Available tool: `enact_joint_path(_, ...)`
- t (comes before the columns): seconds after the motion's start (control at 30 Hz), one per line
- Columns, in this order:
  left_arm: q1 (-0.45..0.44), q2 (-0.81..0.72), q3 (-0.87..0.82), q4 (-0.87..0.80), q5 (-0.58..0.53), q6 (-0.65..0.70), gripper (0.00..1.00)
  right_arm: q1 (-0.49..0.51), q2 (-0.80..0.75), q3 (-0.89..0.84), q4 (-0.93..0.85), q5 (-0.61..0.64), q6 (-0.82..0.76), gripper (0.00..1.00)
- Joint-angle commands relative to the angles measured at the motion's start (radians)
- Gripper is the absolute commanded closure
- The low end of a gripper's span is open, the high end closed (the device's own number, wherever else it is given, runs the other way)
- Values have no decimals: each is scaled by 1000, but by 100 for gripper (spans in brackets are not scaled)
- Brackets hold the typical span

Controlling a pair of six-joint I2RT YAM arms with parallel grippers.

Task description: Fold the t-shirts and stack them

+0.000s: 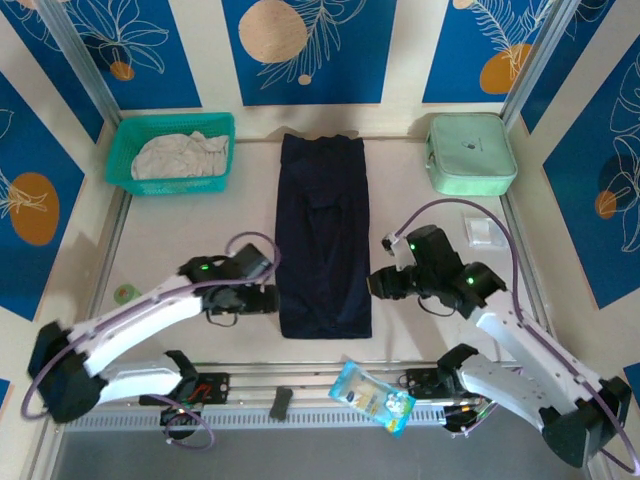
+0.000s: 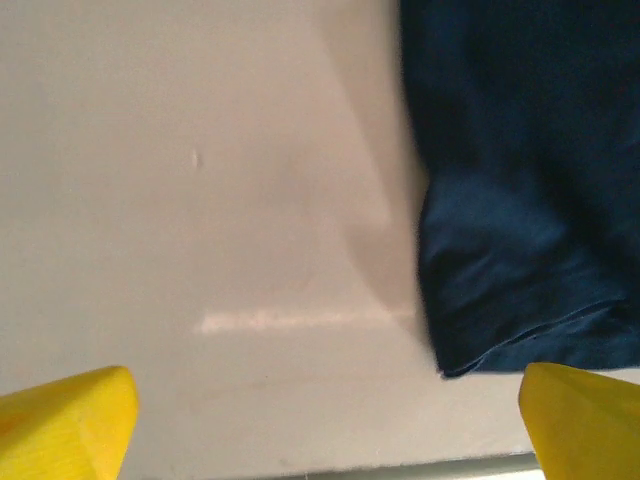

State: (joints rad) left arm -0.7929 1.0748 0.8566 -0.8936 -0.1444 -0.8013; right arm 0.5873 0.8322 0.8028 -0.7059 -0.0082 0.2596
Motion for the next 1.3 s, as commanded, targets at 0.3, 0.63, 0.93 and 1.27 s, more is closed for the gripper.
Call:
enact_joint_path(0.3,54,-189,41,598,125,1241,9,129,-12,178,-237,-105,-1162,29)
enact_joint_path(0.63,-8,-163,26,135,257,1983,24,323,154,-47,-246,72,-1426,30)
enact_joint_path(0.93,-137,-153,-135,134,175,2069,25,402,396,-90,-104,187,-1324,39)
enact_joint_path(1.27,-177,-62,-133,98,204,2195,27,395,488,-112,-36,244,-1342,41)
